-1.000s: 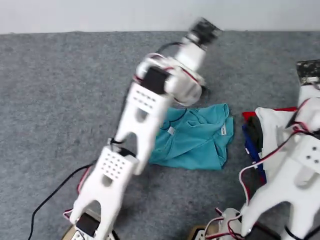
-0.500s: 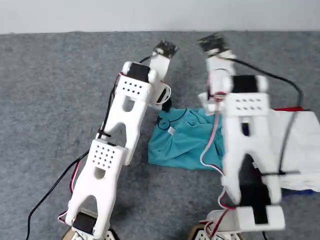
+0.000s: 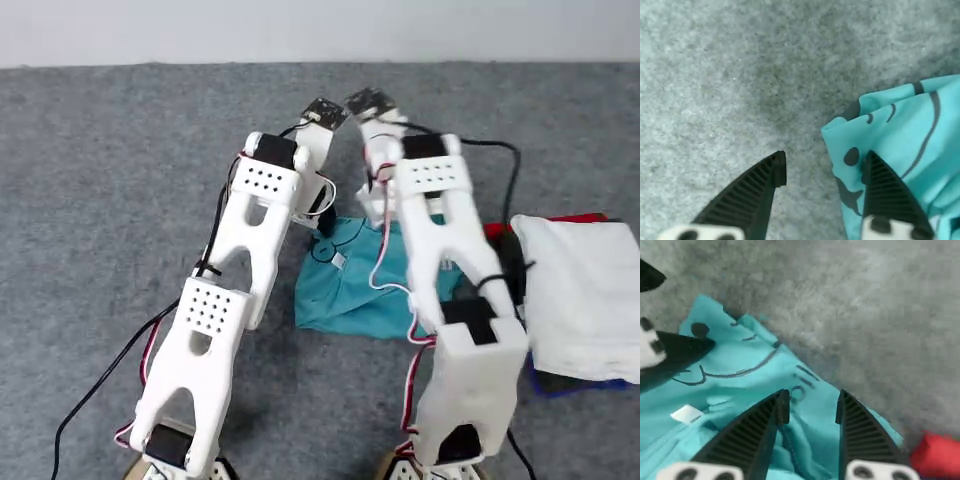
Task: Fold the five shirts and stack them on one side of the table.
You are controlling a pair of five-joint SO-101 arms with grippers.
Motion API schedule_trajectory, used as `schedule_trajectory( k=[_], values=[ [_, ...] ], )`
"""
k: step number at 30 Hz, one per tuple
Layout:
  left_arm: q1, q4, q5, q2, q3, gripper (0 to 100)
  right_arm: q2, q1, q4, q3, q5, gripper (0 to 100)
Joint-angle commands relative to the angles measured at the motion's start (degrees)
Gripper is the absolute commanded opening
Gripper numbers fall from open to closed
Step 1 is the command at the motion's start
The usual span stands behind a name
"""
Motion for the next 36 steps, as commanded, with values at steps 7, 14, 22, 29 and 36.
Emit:
schedule_trajectory(
  k=[7, 14, 22, 29, 36],
  values=[
    [-0.4, -0.5, 0.5, -1.4, -0.1, 25, 1.0, -3.4, 5.6, -2.3, -0.7, 9.6],
    [-0.4, -0.5, 0.5, -1.4, -0.1, 25, 0.7, -2.8, 13.1, -1.0, 4.5, 8.7],
    [-0.4, -0.5, 0.5, -1.4, -0.1, 25, -5.3, -1.5, 12.7, 11.1, 10.5, 8.6],
    [-0.4, -0.4, 0.5, -1.4, -0.1, 25, -13.6, 9.2, 4.6, 22.0, 16.8, 8.8],
    [-0.4, -0.4, 0.5, -1.4, -0.1, 25, -20.1, 18.5, 2.0, 22.4, 17.1, 8.9]
  ],
)
